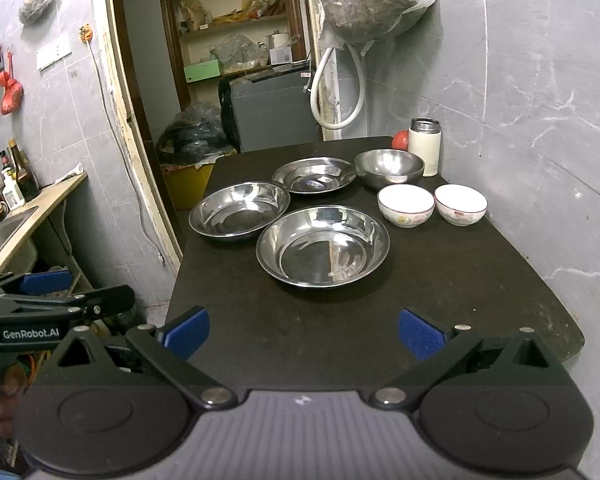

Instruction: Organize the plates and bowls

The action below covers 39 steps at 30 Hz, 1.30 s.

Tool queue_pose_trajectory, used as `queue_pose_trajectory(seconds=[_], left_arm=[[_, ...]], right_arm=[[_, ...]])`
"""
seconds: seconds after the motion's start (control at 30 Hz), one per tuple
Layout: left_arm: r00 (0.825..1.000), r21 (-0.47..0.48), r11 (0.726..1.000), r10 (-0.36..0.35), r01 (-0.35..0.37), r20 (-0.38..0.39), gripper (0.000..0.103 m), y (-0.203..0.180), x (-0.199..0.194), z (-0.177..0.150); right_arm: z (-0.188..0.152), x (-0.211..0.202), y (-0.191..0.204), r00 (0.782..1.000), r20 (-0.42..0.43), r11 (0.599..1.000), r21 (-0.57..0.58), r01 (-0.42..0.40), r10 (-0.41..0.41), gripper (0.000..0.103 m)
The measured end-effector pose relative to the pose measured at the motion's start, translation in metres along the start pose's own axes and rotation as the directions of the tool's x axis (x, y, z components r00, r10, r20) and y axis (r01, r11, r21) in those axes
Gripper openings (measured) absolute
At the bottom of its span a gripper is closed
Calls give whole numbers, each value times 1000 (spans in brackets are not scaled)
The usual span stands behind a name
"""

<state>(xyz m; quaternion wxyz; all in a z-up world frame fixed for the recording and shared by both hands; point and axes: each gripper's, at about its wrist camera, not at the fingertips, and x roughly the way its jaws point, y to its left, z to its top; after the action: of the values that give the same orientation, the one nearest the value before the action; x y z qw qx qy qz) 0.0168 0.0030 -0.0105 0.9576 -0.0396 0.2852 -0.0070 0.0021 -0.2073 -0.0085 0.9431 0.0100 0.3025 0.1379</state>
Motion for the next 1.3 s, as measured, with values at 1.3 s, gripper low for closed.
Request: queue_pose_trajectory(seconds=[1.3], left_arm=[[966, -211, 977, -77, 24, -247, 102, -12, 62, 37]], right_arm=[[49, 87, -64, 975, -75, 978, -21, -210, 208, 103]])
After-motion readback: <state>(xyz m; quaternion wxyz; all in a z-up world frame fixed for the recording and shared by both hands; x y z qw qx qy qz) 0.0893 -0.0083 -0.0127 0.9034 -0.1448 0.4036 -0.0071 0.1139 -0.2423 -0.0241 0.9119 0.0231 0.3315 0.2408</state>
